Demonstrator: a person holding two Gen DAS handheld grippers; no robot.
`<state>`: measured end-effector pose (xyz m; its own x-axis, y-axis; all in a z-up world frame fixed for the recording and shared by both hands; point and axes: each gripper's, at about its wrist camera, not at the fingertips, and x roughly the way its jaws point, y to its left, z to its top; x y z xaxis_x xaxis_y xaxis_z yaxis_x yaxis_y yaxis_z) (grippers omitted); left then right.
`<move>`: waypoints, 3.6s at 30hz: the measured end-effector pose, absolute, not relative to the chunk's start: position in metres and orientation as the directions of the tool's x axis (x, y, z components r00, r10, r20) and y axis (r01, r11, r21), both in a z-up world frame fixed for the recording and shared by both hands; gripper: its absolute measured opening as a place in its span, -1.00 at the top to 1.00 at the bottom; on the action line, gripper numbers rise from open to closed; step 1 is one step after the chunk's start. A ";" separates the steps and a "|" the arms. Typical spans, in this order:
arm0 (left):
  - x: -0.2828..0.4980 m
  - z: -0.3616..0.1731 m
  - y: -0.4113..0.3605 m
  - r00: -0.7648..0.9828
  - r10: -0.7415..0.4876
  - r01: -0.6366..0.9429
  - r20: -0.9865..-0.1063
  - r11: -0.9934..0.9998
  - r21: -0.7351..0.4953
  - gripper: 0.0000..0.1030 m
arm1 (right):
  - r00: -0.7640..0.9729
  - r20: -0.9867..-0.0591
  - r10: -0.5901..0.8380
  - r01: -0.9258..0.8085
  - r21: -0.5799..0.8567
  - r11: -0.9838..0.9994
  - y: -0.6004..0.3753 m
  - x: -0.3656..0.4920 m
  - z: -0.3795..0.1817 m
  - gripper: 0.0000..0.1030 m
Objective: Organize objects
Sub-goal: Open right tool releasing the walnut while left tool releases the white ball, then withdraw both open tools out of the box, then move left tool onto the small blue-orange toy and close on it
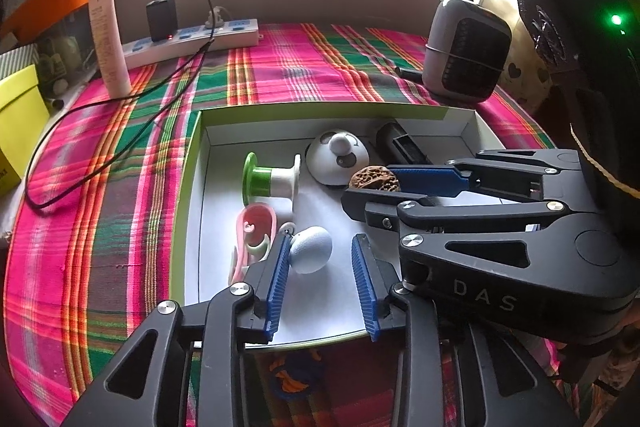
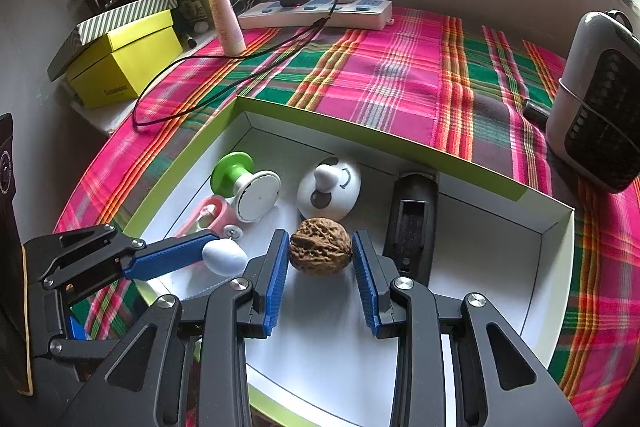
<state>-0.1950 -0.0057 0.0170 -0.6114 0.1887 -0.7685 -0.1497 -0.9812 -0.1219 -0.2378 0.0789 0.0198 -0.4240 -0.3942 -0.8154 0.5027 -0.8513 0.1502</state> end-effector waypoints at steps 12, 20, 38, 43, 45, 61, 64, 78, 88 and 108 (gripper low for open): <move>-0.194 0.018 -0.006 -0.607 0.198 -0.157 -0.770 -0.979 -0.128 0.32 | -0.428 -0.813 -0.396 0.500 0.152 -0.853 0.079 -0.238 0.022 0.13; -0.191 0.020 -0.007 -0.613 0.198 -0.148 -0.765 -0.980 -0.134 0.27 | -0.438 -0.804 -0.404 0.495 0.159 -0.854 0.081 -0.234 0.027 0.13; -0.174 0.029 -0.012 -0.637 0.188 -0.124 -0.747 -0.982 -0.142 0.20 | -0.494 -0.768 -0.408 0.449 0.177 -0.876 0.091 -0.212 0.043 0.13; -0.166 0.033 -0.012 -0.651 0.177 -0.122 -0.738 -0.984 -0.129 0.20 | -0.515 -0.754 -0.408 0.431 0.184 -0.884 0.095 -0.203 0.048 0.13; -0.162 0.035 -0.014 -0.654 0.188 -0.125 -0.733 -0.982 -0.140 0.20 | -0.523 -0.750 -0.405 0.425 0.183 -0.887 0.097 -0.198 0.049 0.13; -0.134 0.046 -0.017 -0.683 0.176 -0.117 -0.709 -0.984 -0.132 0.19 | -0.607 -0.701 -0.375 0.390 0.148 -0.909 0.108 -0.154 0.059 0.13; -0.128 0.047 -0.017 -0.688 0.177 -0.118 -0.704 -0.984 -0.132 0.19 | -0.620 -0.693 -0.369 0.383 0.143 -0.912 0.111 -0.147 0.061 0.13; -0.101 0.041 -0.021 -0.697 0.193 -0.124 -0.691 -0.981 -0.148 0.19 | -0.651 -0.687 -0.324 0.337 0.121 -0.934 0.132 -0.111 0.049 0.13; -0.096 0.025 -0.023 -0.650 0.245 -0.160 -0.719 -0.970 -0.185 0.19 | -0.652 -0.701 -0.289 0.303 0.108 -0.947 0.148 -0.094 0.035 0.13; -0.118 0.010 -0.030 -0.629 0.204 -0.099 -0.750 -0.978 -0.184 0.19 | -0.628 -0.724 -0.285 0.286 0.125 -0.950 0.157 -0.095 0.023 0.13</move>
<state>-0.1185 -0.0305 0.0102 -0.6287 0.2045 -0.7503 -0.0989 -0.9780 -0.1836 -0.0948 0.1568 0.0225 -0.6283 -0.2847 -0.7240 0.2865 -0.9499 0.1249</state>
